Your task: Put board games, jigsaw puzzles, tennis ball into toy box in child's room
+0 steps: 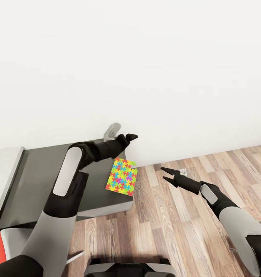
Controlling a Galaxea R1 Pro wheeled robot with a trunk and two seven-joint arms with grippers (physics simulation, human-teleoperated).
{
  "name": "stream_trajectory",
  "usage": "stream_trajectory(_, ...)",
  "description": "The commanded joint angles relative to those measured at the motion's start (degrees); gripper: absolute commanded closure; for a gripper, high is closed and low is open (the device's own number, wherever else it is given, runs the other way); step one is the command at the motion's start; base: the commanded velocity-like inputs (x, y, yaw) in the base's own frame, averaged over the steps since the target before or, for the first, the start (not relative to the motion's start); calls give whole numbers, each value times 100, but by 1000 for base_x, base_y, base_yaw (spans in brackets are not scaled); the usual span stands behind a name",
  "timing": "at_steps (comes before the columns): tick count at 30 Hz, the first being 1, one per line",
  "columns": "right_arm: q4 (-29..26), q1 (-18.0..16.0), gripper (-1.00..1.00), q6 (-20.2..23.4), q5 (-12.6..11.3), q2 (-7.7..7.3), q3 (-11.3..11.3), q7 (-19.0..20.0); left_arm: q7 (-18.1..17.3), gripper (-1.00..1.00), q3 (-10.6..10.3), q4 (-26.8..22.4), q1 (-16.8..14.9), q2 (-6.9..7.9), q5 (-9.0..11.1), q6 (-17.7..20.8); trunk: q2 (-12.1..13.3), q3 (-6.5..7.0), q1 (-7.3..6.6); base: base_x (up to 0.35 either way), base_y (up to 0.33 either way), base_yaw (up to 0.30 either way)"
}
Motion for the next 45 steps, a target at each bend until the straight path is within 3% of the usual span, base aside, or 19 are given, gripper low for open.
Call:
stream_trajectory(1, 1, -4, -100, 32, -53, -6, 32, -1, 63, -100, 3, -5, -8, -3, 56, 5, -10, -15, 3, 0, 0, 0)
stream_trajectory(9, -9, 0, -100, 31, -53, 3, 44, 0, 619, -100, -5, -6, -371, -11, 596, -6, -10, -80, 3, 0, 0, 0)
stream_trajectory(15, -11, 1, -100, 31, -53, 5, 48, 1, 780, -100, -8, -6, -463, -13, 761, -11, -10, -133, 3, 0, 0, 0)
stream_trajectory(45, -21, 3, -100, 37, -53, 15, 51, 13, 897, -100, -10, -6, -542, -16, 882, -19, -10, -412, 3, 0, 0, 0)
